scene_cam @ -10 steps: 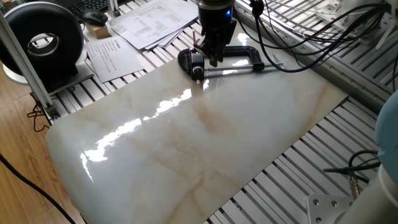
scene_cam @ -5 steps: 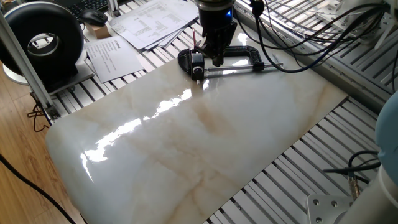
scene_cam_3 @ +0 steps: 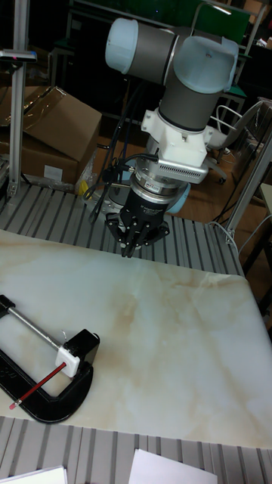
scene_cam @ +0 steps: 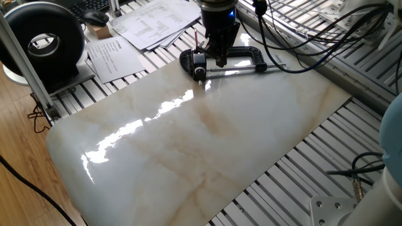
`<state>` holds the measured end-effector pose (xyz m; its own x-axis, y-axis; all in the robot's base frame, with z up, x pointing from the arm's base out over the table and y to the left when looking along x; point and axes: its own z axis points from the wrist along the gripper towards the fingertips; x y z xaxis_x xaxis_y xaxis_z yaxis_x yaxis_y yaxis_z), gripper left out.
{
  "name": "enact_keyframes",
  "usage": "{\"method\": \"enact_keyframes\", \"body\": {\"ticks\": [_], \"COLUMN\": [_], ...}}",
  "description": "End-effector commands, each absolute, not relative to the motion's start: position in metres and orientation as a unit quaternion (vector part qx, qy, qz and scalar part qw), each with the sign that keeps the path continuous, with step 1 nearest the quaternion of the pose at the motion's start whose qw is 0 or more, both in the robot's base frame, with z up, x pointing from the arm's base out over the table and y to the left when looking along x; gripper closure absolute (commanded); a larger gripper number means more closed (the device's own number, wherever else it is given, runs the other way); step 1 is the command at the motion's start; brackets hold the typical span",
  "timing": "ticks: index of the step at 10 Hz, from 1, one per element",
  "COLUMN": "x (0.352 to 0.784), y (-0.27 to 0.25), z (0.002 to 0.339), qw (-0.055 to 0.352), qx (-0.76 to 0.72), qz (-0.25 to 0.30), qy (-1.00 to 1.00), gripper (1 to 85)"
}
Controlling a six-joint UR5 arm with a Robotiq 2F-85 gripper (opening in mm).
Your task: Sharpen the pencil with a pencil sharpener
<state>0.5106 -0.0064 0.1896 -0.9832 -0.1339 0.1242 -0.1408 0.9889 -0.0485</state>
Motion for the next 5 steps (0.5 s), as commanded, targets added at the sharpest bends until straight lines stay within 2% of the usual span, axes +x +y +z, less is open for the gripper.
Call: {"method": "enact_keyframes", "body": {"ticks": [1,5], "x": [0.5105,0.5101], "y": [-0.0026,-0.0014], "z": [0.1898,0.1889], "qw": [0.059,0.058], "qx": [0.066,0.064], "qz": [0.022,0.029], "qy": [-0.996,-0.996], "gripper": [69.3,69.3]}}
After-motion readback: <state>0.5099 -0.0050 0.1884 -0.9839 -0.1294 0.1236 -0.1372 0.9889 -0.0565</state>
